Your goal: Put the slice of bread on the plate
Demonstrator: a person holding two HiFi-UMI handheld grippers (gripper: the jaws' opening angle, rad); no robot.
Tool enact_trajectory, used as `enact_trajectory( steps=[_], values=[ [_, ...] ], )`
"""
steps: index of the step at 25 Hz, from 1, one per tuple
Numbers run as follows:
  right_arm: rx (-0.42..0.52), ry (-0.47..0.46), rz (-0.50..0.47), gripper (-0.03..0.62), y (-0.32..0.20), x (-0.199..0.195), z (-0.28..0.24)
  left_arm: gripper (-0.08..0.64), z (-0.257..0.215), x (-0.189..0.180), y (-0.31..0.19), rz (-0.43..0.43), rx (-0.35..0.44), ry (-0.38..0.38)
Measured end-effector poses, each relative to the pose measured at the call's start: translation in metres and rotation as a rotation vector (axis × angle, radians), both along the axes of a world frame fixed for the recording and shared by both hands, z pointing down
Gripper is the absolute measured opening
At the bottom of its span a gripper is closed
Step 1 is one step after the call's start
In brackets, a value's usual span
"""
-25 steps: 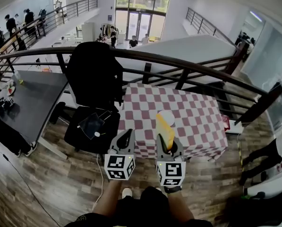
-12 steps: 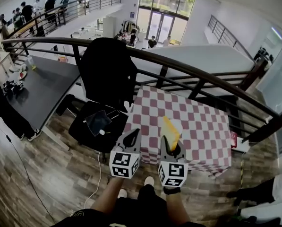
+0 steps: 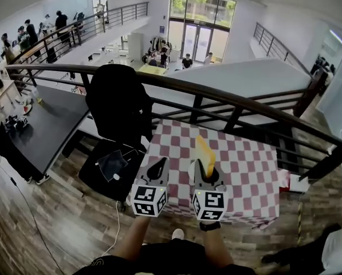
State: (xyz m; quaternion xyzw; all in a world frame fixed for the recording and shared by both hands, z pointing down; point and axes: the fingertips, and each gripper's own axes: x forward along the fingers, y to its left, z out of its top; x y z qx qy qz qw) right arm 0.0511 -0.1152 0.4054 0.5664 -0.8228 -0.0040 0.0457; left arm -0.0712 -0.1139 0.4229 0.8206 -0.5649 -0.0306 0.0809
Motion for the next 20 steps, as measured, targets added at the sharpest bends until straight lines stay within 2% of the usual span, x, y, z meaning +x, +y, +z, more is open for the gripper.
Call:
enact_trajectory(
  steps=[5, 10, 14, 17, 20],
  values=[
    [0.018, -0.04, 0.075, 0.107, -0.023, 0.057, -0.003, 0.02, 0.005, 0.045, -0.027, 0.01, -0.018, -0.015],
    [-0.033, -0.106, 0.124, 0.107, -0.038, 0.102, 0.019, 0.02, 0.021, 0.079, -0.036, 0.029, -0.05, -0.062],
    [-0.145, -0.117, 0.126, 0.107, -0.043, 0.112, 0.062, 0.02, 0.043, 0.088, -0.041, 0.025, -0.099, -0.074],
    [-0.195, -0.112, 0.128, 0.107, -0.047, 0.111, 0.085, 0.02, 0.062, 0.088, -0.047, 0.017, -0.147, -0.078],
    [-0.243, -0.102, 0.144, 0.107, -0.06, 0.112, 0.107, 0.02, 0.085, 0.089, -0.058, 0.019, -0.182, -0.14]
  ],
)
